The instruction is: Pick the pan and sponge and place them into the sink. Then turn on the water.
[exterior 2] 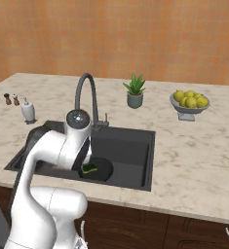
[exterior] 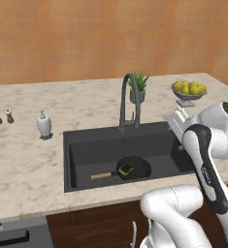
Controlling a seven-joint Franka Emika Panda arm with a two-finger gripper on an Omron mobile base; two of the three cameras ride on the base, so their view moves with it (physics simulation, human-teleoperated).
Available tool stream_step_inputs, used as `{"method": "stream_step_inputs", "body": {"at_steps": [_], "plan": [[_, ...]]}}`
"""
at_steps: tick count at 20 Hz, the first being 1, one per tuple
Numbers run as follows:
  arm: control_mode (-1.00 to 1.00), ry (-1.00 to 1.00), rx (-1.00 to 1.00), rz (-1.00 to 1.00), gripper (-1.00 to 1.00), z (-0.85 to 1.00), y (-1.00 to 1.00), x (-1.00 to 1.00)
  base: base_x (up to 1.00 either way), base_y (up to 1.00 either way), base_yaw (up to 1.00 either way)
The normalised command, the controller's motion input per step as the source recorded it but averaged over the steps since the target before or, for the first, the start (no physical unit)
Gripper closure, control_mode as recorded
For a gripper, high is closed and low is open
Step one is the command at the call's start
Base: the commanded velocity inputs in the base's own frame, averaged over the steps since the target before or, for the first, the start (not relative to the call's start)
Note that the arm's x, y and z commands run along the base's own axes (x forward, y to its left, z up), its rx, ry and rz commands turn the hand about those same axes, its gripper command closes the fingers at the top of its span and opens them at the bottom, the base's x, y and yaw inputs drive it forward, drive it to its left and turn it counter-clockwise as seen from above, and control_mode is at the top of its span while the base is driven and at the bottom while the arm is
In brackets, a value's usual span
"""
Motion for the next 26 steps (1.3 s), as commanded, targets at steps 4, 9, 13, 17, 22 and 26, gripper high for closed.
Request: {"method": "stream_step_inputs", "body": {"at_steps": [4, 9, 13, 17, 22, 26], "plan": [[-1.00, 0.06, 0.13, -0.14, -1.00, 0.00, -0.35, 0.34, 0.00, 0.00, 0.00], [-1.00, 0.15, 0.18, -0.16, -1.00, 0.00, -0.36, 0.35, 0.00, 0.00, 0.00], [-1.00, 0.06, 0.29, -0.17, -1.00, 0.00, -0.44, 0.27, 0.00, 0.00, 0.00], [-1.00, 0.00, 0.34, -0.08, -1.00, 0.00, -0.30, 0.39, 0.00, 0.00, 0.00], [-1.00, 0.00, 0.34, -0.08, -1.00, 0.00, -0.14, 0.45, 0.00, 0.00, 0.00], [-1.00, 0.00, 0.28, -0.10, -1.00, -0.09, 0.00, 0.52, 0.00, 0.00, 0.00]]}}
